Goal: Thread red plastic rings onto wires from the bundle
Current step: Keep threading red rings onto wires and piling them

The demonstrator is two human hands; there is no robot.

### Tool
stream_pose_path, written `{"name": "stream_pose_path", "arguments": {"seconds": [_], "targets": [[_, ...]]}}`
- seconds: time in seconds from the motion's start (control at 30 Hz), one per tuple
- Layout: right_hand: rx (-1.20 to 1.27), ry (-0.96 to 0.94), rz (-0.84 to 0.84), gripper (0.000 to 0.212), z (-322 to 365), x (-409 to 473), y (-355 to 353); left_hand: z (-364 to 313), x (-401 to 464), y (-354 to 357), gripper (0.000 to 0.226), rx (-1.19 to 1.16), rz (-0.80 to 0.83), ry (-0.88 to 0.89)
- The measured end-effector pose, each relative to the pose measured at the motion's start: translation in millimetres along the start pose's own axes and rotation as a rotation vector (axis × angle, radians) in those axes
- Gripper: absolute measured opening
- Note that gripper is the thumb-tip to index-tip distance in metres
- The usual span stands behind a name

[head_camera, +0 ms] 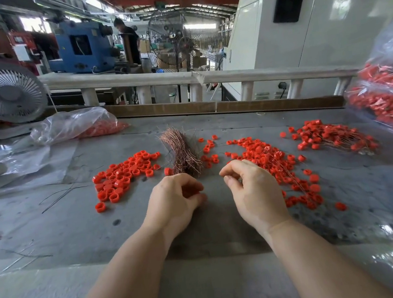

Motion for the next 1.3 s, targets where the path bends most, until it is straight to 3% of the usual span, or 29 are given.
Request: {"name": "stream_pose_path", "arguments": {"seconds": [0.2,0.27,0.4,0.77,1.3], "targets": [[0.037,-0.026,-0.009,0.009,2.7,0.0,-0.2,-4.2,-1.2,3.5,0.014,-0.719,-0.184,-0.2],[0.057,-0.037,-0.007,0.009,3.2,0.5,-0.4,-5.0,-0.3,2.4,0.014,-0.849,-0.182,-0.231],[0.127,-0.033,-0.017,0.01,3.8,1.1,-1.9,-4.2,-0.3,1.7,0.023,-0.836,-0.091,-0.215],[0.176,-0.076,0.007,0.011,5.9,-0.2,-1.2,-4.8,-1.8,-1.5,0.026,-0.709,-0.188,-0.14],[0.157,-0.102,-0.001,0.01,6.4,0.0,0.2,-3.4,-0.1,-1.8,0.024,-0.86,-0.179,-0.197]]}}
Point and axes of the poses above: each hand's wrist, its own x-axis towards the middle knuckle, its own y-axis out of the palm, z = x × y, the point moved 2 cm from there along x, towards the middle knuckle, and after that the axes turned 13 degrees about y, right-handed, at the moved point
